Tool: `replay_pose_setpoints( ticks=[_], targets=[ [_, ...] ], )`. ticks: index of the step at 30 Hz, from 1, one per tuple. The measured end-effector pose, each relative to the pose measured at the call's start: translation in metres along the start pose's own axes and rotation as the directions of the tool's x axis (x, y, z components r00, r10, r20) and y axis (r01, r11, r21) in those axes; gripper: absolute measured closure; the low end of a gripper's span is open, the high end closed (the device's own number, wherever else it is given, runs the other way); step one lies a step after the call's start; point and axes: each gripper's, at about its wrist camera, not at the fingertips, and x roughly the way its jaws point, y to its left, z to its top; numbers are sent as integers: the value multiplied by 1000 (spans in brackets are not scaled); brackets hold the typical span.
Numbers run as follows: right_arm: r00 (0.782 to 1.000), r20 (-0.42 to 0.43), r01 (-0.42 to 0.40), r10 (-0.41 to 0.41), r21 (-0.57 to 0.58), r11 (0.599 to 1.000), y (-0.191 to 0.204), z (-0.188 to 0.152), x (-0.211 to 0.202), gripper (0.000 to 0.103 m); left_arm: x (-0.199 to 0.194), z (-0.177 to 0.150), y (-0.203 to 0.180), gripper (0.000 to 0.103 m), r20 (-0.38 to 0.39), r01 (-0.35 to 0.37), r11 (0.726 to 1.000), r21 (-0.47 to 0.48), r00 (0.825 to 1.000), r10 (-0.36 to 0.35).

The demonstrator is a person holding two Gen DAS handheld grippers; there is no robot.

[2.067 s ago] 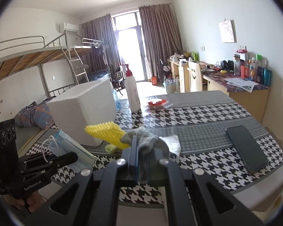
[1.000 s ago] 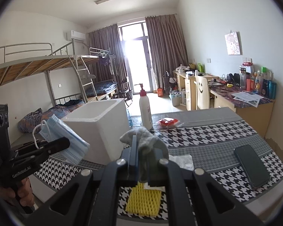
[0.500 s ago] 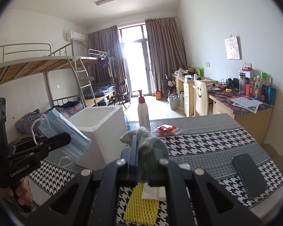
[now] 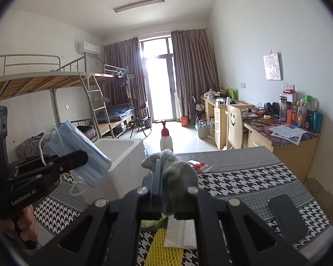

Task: Organize soft objects
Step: 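Carry the blue mask with the left tool while the right tool carries the grey cloth toward the foam box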

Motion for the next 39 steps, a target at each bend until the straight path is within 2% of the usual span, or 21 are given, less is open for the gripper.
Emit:
replay_pose_setpoints(
  ticks=[14,26,39],
  targets=[
    [999,35,7,-6,-20,1000,3,15,7,94,3,11,7,93,31,-50,998,26,998,49],
    [998,59,8,-7,-26,1000,5,27,16,94,14,17,16,93,34,-49,999,23,998,48],
    [998,49,-24,26,-55,998,17,38,34,94,22,30,39,93,25,-115,993,-10,993,115]
  ],
)
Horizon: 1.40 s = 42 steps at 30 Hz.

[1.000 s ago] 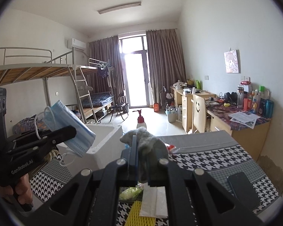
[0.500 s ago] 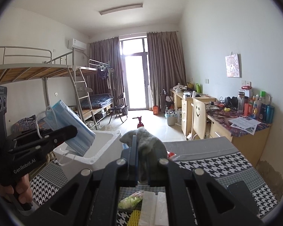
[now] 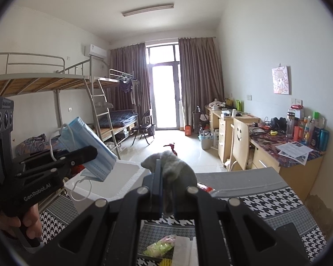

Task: Organize soft objects
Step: 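Carry the blue mask with the left tool while the right tool carries the grey cloth toward the foam box, then lower the blue mask into the white foam box and open the left tool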

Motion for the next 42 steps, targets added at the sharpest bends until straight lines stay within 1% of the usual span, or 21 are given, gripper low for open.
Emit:
replay_pose_setpoints(
  ticks=[4,10,15,20,28,35,42],
  targets=[
    [1000,-2,-22,22,-11,1000,4,5,6,94,1,3,8,93,-1,-42,999,-15,999,42],
    [998,-3,-61,61,-23,998,13,9,11,94,3,6,14,93,0,-76,997,-31,997,76],
    [995,-11,-97,96,-30,995,18,13,19,94,6,7,21,92,-7,-122,992,-39,993,122],
    [991,-25,-135,134,-29,990,17,15,30,94,12,6,28,93,-23,-151,987,-50,988,150],
    [985,-37,-169,168,-35,985,20,18,44,94,14,-1,42,93,-35,-166,984,-61,986,164],
    [982,-48,-184,181,-51,982,32,21,50,94,27,-4,54,93,-82,-184,980,-74,981,178],
    [979,-66,-199,194,-64,978,42,21,58,94,42,-10,62,92,-124,-173,981,-87,979,162]
  ],
)
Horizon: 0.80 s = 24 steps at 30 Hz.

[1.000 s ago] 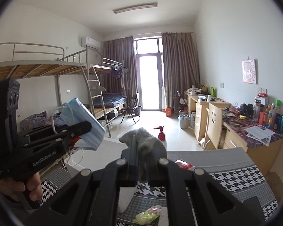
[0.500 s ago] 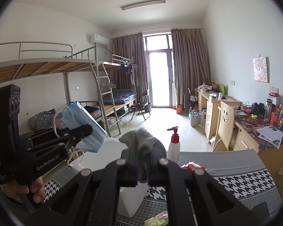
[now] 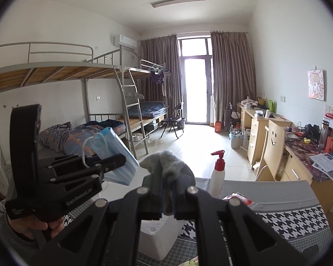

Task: Organize soft objects
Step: 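Lower the blue mask into the white foam box and open the left tool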

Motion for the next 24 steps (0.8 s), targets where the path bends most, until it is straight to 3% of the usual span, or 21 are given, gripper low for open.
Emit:
replay_pose_setpoints(
  ticks=[10,12,13,14,18,20,24],
  targets=[
    [1000,-19,7,-7,2,1000,2,2,7,94,23,-7,12,90,-88,22,1000,-19,996,-24],
    [1000,-20,10,-10,3,1000,2,2,8,94,25,-8,13,70,-101,29,999,-15,994,-30],
    [1000,-20,12,-12,4,1000,2,2,8,94,25,-8,14,49,-102,29,999,-15,994,-30],
    [1000,-21,13,-13,7,1000,2,2,9,94,25,-7,13,34,-97,22,1000,-18,995,-24],
    [1000,-28,14,-14,8,1000,3,1,11,94,23,-8,17,29,-95,6,1000,-28,995,-9],
    [999,-30,13,-13,6,1000,4,1,11,94,24,-9,19,18,-98,-3,999,-32,995,0],
    [999,-31,11,-11,2,1000,5,3,13,94,17,-9,27,8,-66,-45,998,-48,997,42]
  ],
)
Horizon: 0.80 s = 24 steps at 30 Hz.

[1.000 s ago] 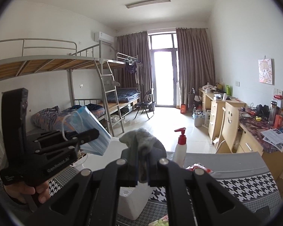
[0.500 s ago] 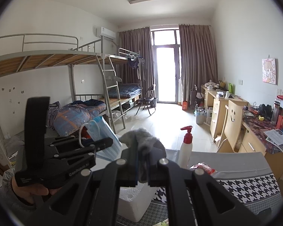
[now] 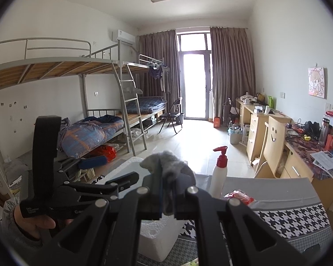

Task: Organize soft objects
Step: 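Lower the blue mask into the white foam box and open the left tool, then lower the grey cloth into the foam box and open the right tool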

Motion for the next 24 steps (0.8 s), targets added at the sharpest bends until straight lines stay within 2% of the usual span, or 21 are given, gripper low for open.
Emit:
replay_pose_setpoints(
  ticks=[4,13,24],
  targets=[
    [1000,-6,-9,9,-5,1000,2,1,4,94,-6,-1,9,1,19,-33,999,-17,999,34],
    [999,-19,-45,45,-17,999,11,3,17,94,-22,-5,33,1,33,-103,992,-66,994,106],
    [996,-44,-76,75,-25,997,24,5,28,94,-39,-14,45,1,64,-130,989,-73,989,135]
  ],
)
